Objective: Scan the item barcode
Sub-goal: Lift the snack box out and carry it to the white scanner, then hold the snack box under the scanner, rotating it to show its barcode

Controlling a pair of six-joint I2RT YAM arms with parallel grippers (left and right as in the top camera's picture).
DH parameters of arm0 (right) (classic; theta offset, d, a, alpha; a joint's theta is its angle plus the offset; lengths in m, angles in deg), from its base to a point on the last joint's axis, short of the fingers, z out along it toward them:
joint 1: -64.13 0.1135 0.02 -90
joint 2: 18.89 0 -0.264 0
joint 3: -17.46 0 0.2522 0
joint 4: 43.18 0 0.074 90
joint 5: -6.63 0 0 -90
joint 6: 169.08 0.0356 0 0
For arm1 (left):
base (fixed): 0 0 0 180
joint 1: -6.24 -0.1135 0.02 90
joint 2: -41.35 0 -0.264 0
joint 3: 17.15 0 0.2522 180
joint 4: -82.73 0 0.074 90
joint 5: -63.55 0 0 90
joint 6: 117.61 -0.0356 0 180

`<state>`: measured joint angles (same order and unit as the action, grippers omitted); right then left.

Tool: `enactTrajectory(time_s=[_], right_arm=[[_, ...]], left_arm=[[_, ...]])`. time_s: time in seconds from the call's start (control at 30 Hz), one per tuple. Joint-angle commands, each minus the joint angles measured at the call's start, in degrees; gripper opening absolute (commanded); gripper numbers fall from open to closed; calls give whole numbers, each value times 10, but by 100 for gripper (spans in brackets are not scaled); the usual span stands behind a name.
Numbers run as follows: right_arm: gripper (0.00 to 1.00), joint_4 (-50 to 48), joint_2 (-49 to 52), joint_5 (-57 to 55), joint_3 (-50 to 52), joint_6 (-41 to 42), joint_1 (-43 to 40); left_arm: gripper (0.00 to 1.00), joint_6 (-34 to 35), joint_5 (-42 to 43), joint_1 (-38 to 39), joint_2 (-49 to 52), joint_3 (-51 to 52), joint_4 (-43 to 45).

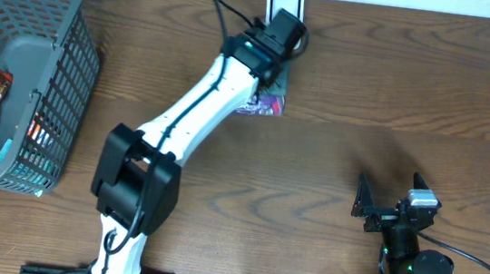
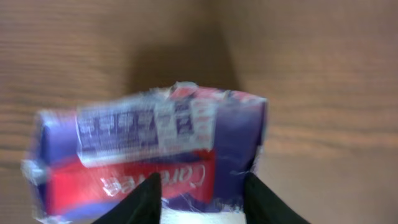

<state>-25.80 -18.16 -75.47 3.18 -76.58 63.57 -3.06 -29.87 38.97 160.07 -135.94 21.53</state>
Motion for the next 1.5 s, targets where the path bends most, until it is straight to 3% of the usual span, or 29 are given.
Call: enactTrajectory(time_s=[0.0, 0.07, 0.33, 0.47, 0.6, 0.63, 0.77, 1.07, 1.3, 1.47], right_arm=[[99, 1, -2, 2, 2, -4, -2], [99, 1, -2, 2, 2, -4, -2], [99, 1, -2, 2, 2, -4, -2], [99, 1, -2, 2, 2, -4, -2], [99, 1, -2, 2, 2, -4, -2], [99, 1, -2, 2, 2, -4, -2], [99, 1, -2, 2, 2, -4, -2], [99, 1, -2, 2, 2, -4, -2], [99, 1, -2, 2, 2, -4, -2], [99, 1, -2, 2, 2, -4, -2]], left_arm=[[44, -3, 69, 5, -7, -5, -5], [52, -3, 86, 5, -13, -5, -10], [52, -6, 106, 3, -71, -6, -57], [52, -48, 104, 3, -117, -6, -69], [51, -72, 16, 0, -150, -6, -25], [46, -72, -18, 0, -151, -6, -12], [40, -72, -94, 0, -138, -5, 31], [39, -72, -102, -3, -29, -5, 66], [39, -72, -100, -5, -8, -6, -21], [39, -72, -47, -6, -18, -6, -125]])
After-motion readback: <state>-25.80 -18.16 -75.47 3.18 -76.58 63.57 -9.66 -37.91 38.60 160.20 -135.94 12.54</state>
